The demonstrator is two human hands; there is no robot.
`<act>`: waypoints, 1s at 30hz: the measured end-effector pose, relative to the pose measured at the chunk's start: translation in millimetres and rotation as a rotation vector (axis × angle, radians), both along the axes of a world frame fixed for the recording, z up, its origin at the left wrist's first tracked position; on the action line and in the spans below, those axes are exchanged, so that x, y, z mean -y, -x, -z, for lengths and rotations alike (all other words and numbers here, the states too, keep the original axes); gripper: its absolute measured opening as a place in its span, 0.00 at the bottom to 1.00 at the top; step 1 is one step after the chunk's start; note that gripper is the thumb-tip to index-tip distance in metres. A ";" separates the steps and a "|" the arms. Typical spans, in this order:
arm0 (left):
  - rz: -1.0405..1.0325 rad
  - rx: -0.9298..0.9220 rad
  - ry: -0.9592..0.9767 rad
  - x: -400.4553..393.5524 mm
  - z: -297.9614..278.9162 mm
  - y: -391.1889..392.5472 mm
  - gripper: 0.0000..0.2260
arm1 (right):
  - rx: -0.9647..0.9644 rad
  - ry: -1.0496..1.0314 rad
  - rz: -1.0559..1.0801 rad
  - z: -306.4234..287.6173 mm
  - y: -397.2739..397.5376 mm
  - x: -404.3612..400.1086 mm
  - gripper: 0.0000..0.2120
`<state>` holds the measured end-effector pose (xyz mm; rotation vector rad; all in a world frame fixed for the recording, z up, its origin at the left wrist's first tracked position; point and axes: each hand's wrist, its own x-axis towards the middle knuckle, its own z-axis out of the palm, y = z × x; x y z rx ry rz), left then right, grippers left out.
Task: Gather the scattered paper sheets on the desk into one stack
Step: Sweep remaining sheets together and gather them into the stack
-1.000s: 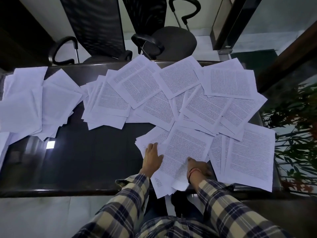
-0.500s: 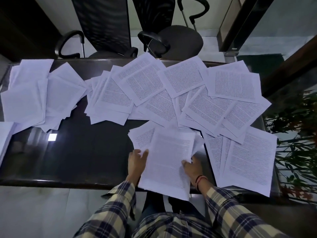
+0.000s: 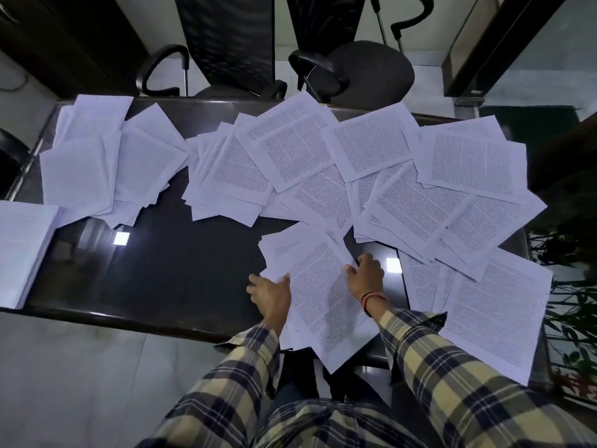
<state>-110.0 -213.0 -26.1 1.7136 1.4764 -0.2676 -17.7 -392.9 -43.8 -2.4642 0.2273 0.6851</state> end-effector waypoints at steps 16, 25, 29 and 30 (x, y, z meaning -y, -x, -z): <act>0.195 -0.258 -0.103 47.6 2.2 -18.4 0.45 | 0.247 -0.011 0.443 5.3 3.1 87.6 0.08; -0.004 0.032 0.247 39.8 4.7 -30.4 0.17 | -0.044 0.320 0.938 -7.7 0.9 283.5 0.43; -0.090 0.232 0.484 45.6 3.1 -36.0 0.17 | -0.155 0.209 0.885 6.6 3.6 312.8 0.61; -0.088 0.242 0.550 45.4 2.8 -35.8 0.16 | -0.169 0.218 0.881 11.7 3.0 314.9 0.62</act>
